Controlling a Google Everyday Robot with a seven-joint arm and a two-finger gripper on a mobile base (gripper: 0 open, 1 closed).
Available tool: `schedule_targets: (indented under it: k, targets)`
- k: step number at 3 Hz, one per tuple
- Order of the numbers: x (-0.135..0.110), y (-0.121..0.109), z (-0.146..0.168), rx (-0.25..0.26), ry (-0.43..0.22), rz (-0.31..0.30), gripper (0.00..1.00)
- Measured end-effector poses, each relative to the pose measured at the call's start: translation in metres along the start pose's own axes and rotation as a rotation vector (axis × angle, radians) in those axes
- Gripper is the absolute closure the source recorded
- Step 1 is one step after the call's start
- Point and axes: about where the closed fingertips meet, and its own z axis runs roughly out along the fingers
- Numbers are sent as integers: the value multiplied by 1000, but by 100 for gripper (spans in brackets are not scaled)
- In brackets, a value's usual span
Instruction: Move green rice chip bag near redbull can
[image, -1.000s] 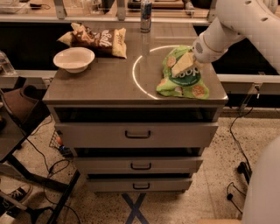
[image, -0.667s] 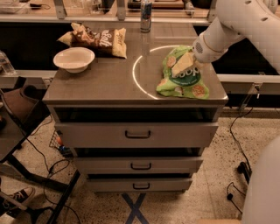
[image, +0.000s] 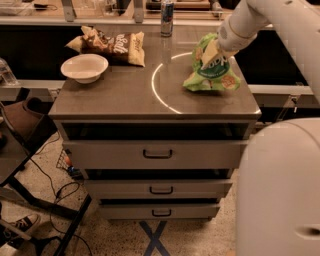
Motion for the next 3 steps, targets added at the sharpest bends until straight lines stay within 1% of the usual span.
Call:
schedule_targets:
  k: [1,2,3]
  targets:
    - [-36,-10,-8,32,-49,45,100]
    - [-60,-14,-32,52,-117,46,100]
    - [-60,-14,-32,51,-118,45,100]
